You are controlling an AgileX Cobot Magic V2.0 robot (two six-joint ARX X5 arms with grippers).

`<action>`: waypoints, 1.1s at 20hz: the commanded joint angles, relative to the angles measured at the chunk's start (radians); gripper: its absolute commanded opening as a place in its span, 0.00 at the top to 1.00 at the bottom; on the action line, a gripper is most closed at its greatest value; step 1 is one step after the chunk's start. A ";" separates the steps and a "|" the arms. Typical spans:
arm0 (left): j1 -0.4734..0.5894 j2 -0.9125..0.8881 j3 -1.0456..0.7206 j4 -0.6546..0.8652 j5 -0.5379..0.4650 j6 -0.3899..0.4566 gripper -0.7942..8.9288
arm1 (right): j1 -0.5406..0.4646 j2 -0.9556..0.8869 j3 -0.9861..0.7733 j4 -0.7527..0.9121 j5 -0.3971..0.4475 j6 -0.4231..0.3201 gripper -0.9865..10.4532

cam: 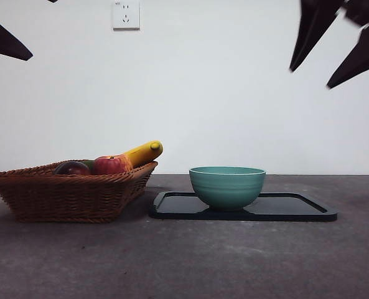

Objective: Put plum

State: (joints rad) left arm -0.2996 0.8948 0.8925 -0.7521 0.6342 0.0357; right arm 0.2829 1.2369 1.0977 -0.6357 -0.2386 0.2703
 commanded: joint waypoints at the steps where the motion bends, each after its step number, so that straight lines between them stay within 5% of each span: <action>1: -0.004 0.006 0.016 0.012 0.006 0.009 0.50 | -0.004 0.138 0.083 0.007 -0.005 -0.036 0.63; 16: -0.004 0.006 0.016 0.016 0.006 0.009 0.50 | 0.043 0.589 0.213 0.154 -0.018 -0.080 0.63; 22: -0.004 0.006 0.016 0.012 0.006 0.007 0.50 | 0.068 0.631 0.213 0.195 0.073 -0.079 0.82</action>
State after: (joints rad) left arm -0.2996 0.8948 0.8925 -0.7483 0.6346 0.0357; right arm 0.3462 1.8484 1.2903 -0.4553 -0.1734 0.2050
